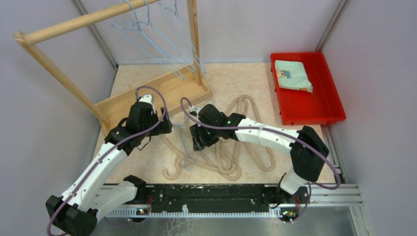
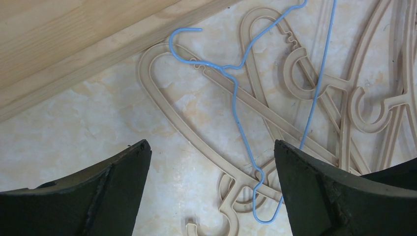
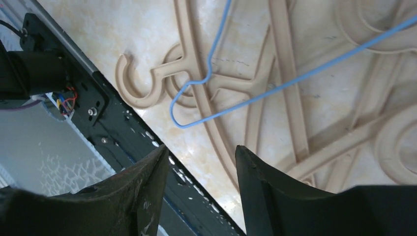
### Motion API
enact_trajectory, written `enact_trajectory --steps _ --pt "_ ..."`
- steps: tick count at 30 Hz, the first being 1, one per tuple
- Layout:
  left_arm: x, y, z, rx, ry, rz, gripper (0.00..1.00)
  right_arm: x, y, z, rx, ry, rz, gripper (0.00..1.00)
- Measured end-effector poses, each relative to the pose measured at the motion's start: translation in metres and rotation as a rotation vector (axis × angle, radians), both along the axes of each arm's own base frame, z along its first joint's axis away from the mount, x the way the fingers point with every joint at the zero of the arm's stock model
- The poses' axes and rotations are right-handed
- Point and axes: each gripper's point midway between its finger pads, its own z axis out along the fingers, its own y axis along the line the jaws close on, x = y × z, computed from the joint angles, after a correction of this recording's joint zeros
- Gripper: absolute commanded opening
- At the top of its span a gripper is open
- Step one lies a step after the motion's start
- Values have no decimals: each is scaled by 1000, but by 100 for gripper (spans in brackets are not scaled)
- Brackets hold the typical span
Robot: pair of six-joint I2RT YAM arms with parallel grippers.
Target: Organize the hangers
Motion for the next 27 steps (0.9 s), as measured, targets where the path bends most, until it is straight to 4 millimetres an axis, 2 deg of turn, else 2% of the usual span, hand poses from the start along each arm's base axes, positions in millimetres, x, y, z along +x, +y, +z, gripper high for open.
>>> enact_trajectory --steps 5,11,16,23,27 --pt "-5 9 -4 11 26 47 99 -4 34 -14 25 24 -4 50" --pt "-9 20 -4 9 36 94 99 14 65 -50 -4 66 -52 49" --pt "-9 30 1 -14 24 131 99 24 91 -63 -10 58 -54 47" --pt "-9 33 2 -24 36 126 99 26 94 -70 -30 25 -88 47" --pt "-7 31 11 -38 16 120 99 22 85 -84 -60 37 -96 45"
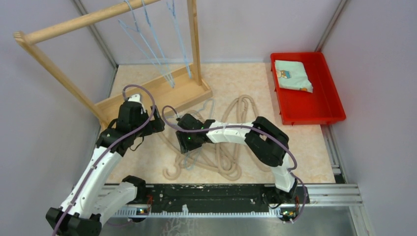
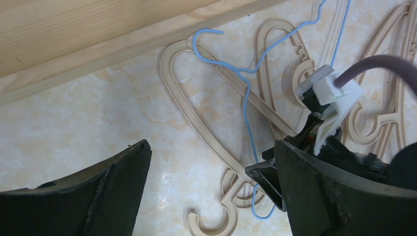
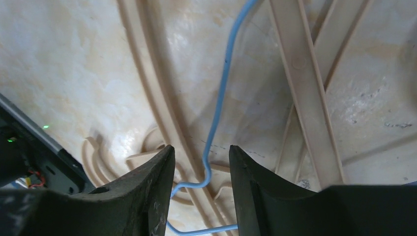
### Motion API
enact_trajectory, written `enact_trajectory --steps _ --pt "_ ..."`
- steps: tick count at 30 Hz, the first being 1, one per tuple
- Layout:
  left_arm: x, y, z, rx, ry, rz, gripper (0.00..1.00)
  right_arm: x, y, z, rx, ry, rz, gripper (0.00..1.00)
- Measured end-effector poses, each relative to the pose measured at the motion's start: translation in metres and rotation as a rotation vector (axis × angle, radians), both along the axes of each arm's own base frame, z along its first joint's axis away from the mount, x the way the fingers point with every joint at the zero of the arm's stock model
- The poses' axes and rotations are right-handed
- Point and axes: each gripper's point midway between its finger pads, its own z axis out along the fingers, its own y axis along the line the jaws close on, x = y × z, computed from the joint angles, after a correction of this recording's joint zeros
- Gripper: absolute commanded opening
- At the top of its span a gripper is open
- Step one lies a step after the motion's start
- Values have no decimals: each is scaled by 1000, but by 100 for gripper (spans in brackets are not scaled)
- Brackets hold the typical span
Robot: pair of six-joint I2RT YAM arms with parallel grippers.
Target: Organize the hangers
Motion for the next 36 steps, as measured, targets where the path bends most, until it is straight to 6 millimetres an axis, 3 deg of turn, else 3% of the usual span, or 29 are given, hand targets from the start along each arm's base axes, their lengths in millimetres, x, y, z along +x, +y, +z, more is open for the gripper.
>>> enact_trajectory --steps 3,6,8,10,11,18,22,25,27,36 --pt "0 0 2 -5 -4 0 99 -6 -5 -13 -23 20 0 44" --pt "1 2 2 -5 -3 8 99 -5 0 -13 -5 8 1 38" --pt "1 4 2 -6 -3 14 99 -5 1 -13 2 5 4 26" --pt "1 5 2 -6 -3 20 99 -6 2 -15 6 4 7 2" --pt "2 6 2 -6 -3 23 99 -9 2 -16 9 15 11 0" --pt "3 10 2 -9 -5 48 99 -12 1 -15 16 16 19 0" --pt "4 13 2 -11 -7 66 99 -15 -20 -6 -45 -1 3 0" --pt "5 17 4 -5 -14 86 99 -17 -34 16 -65 -19 -7 0" --pt "6 19 7 -1 -23 98 99 -19 -42 41 -46 -40 -13 0" --pt "12 22 13 -6 -57 116 99 -37 -74 184 217 -157 -42 0"
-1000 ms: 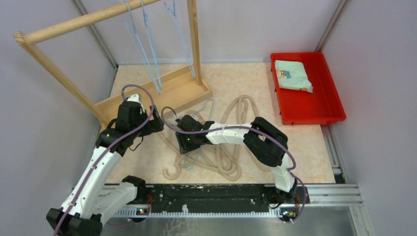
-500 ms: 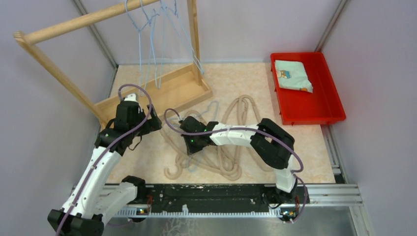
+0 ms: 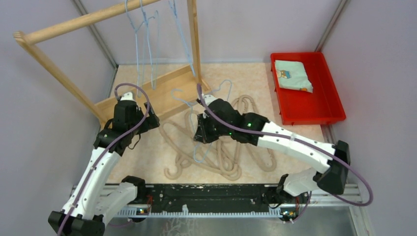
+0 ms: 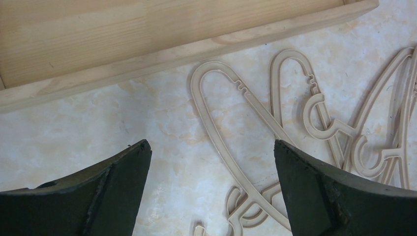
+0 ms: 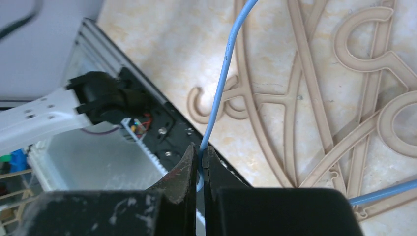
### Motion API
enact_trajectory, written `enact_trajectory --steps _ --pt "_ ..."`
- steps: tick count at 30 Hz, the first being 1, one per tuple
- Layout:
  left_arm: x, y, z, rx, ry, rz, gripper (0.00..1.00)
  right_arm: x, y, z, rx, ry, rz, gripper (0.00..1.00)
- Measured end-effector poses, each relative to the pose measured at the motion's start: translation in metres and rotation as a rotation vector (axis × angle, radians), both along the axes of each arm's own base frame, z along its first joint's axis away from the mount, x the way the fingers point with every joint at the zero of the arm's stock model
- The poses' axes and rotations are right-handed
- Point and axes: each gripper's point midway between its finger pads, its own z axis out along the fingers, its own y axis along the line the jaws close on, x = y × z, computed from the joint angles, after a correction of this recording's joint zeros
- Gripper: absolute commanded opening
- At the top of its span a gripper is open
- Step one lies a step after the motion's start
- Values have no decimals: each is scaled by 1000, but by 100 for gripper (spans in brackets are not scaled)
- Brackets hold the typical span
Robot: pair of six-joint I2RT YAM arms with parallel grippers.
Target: Organize the hangers
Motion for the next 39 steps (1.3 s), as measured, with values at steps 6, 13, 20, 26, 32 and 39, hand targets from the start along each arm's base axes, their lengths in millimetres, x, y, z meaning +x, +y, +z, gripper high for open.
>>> enact_trajectory --steps 6,13,20,26,32,39 --pt "-1 1 -8 11 14 -4 99 -23 -2 60 180 33 47 0" --pt "-1 0 -8 9 9 -9 99 -43 3 96 301 101 115 0" --pt "-2 0 -7 3 0 -12 99 -60 -14 145 399 74 151 0" --pt "-3 -1 -10 0 4 -16 99 -72 -39 179 495 36 143 0" --pt "-4 -2 -10 -3 6 -21 99 -70 -38 215 605 -11 145 0" --pt "-5 -2 -7 -7 -6 -21 99 -45 -1 267 740 -24 185 0"
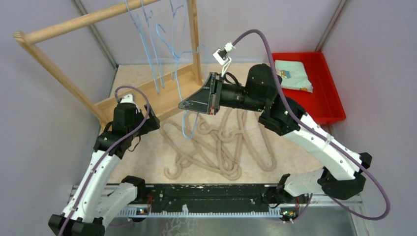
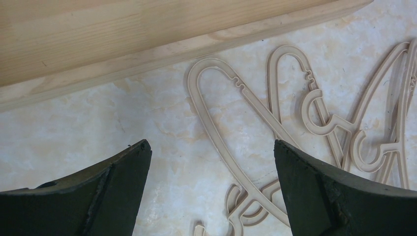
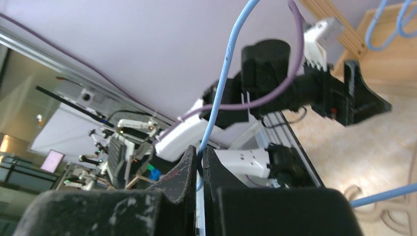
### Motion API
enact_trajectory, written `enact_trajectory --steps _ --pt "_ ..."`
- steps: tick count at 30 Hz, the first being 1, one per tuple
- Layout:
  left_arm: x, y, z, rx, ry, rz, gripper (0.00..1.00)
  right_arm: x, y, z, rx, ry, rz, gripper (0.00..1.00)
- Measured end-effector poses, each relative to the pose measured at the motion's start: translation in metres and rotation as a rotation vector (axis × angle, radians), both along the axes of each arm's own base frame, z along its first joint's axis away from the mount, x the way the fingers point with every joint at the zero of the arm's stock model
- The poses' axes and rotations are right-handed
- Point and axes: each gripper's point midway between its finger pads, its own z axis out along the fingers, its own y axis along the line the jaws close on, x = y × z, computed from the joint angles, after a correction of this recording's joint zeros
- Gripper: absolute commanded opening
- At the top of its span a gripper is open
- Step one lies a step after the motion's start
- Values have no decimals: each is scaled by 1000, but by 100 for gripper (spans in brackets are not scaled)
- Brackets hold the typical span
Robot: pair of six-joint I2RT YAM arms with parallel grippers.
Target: Organize the hangers
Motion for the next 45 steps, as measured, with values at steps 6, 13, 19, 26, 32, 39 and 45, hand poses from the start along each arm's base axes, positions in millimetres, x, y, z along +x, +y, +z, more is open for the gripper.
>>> enact_trajectory --steps 6,13,19,26,32,39,45 --pt "-1 0 3 -3 -10 1 99 7 12 41 139 7 60 0" --pt "-3 1 6 -6 -23 1 99 1 7 90 335 9 143 0" --pt "-3 1 6 -6 -23 1 99 19 0 110 442 6 164 0" --pt "-3 1 6 -6 -23 1 99 55 4 102 446 0 145 0" --pt "-3 1 5 -3 -22 -1 99 77 16 92 472 44 182 0" --pt "-2 1 3 3 -16 -3 99 90 18 89 478 55 203 0" --pt "0 1 0 12 -2 -2 99 122 5 103 512 -22 171 0"
